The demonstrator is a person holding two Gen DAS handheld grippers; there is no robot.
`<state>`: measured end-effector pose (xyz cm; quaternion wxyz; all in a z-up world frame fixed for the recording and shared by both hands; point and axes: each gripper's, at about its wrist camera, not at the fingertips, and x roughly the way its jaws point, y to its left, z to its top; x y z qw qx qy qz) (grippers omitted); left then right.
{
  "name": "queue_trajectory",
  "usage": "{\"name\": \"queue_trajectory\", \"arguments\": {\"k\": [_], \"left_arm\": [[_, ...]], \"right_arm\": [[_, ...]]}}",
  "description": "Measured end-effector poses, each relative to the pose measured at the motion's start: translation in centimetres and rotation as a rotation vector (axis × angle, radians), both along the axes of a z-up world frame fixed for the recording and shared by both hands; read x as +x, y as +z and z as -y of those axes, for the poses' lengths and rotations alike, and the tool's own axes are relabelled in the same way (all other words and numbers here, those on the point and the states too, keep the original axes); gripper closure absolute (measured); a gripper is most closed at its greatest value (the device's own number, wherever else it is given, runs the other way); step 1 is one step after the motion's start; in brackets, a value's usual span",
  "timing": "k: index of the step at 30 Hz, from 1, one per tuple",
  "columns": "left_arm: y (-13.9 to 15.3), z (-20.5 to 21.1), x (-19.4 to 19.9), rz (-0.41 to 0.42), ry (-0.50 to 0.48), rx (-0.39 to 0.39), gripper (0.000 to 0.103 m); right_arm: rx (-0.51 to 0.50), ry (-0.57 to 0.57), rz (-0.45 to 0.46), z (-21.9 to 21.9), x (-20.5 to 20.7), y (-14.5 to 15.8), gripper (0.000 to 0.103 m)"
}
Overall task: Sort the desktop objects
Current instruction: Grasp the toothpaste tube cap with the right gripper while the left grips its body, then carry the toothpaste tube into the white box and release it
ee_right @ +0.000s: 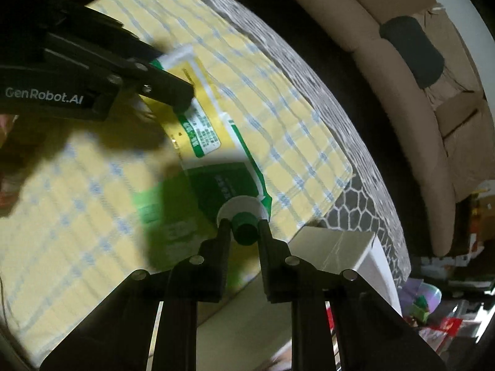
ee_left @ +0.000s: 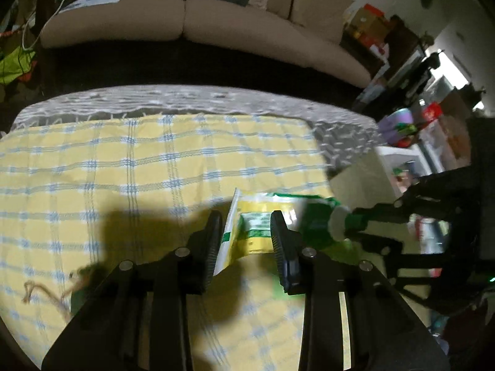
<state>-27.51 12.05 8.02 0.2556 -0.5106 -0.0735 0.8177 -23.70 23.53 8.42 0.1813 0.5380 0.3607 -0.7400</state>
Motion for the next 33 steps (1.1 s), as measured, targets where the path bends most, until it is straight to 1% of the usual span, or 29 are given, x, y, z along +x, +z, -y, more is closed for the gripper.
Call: {"name": "queue_trajectory", "arguments": {"k": [2, 3, 5, 8, 9, 11, 13, 15, 16, 19, 21, 24, 27, 33], "left_arm": [[2.1, 0.2, 1.7, -0.001, -0.003, 0.044, 0.074], [3.1, 0.2, 2.7, 0.001, -0.007, 0.065, 0.074], [4.9, -0.2, 4.4, -0.008, -0.024, 0.083, 0.074], [7.7, -1.6, 7.2, -0.020, -0.054, 0.113, 0.074], [8.6, -2.3, 8.1, -0.018, -0.070, 0.131, 0.074], [10.2, -4.3, 10.0, -0.020, -0.102, 0.160, 0.074], [11.3, -7.0, 12.1, -0.006, -0.140, 0.175, 0.074], [11.7, -9.4, 13.9, 0.001, -0.169, 0.188, 0.074], [11.7, -11.0, 15.0, 0.016, -0.184, 0.205, 0.074], [10.8, -14.1, 17.3, 0.063, -0.205, 0.239, 0.074], [10.0, -16.1, 18.9, 0.093, -0.218, 0.244, 0.074], [9.0, -18.9, 21.5, 0.129, -0.238, 0.253, 0.074], [8.5, -21.1, 23.6, 0.147, -0.252, 0.235, 0.074], [6.7, -23.7, 26.2, 0.194, -0.256, 0.187, 0.074]], "right_arm": [[-0.026, -0.002, -0.020, 0.1, 1.0, 1.2, 0.086], [-0.056, -0.007, -0.020, 0.0, 2.0, 2.4, 0.086], [-0.090, -0.006, -0.023, -0.5, 3.6, 4.2, 0.086], [-0.111, -0.002, -0.046, -1.9, 7.2, 7.5, 0.086], [-0.124, -0.014, -0.054, -3.2, 8.7, 9.0, 0.086], [-0.139, -0.033, -0.062, -5.2, 10.6, 10.7, 0.087], [-0.160, -0.064, -0.060, -8.2, 13.1, 12.4, 0.087], [-0.176, -0.101, -0.058, -11.3, 15.2, 13.5, 0.087], [-0.181, -0.118, -0.058, -12.6, 16.1, 13.6, 0.087], [-0.208, -0.183, -0.047, -16.9, 19.0, 13.5, 0.087], [-0.221, -0.221, -0.032, -19.6, 20.4, 12.6, 0.087], [-0.244, -0.255, -0.015, -22.3, 22.2, 11.1, 0.087], [-0.297, -0.284, -0.005, -25.3, 24.3, 10.2, 0.087], [-0.399, -0.355, 0.013, -30.8, 26.0, 7.8, 0.087]]}}
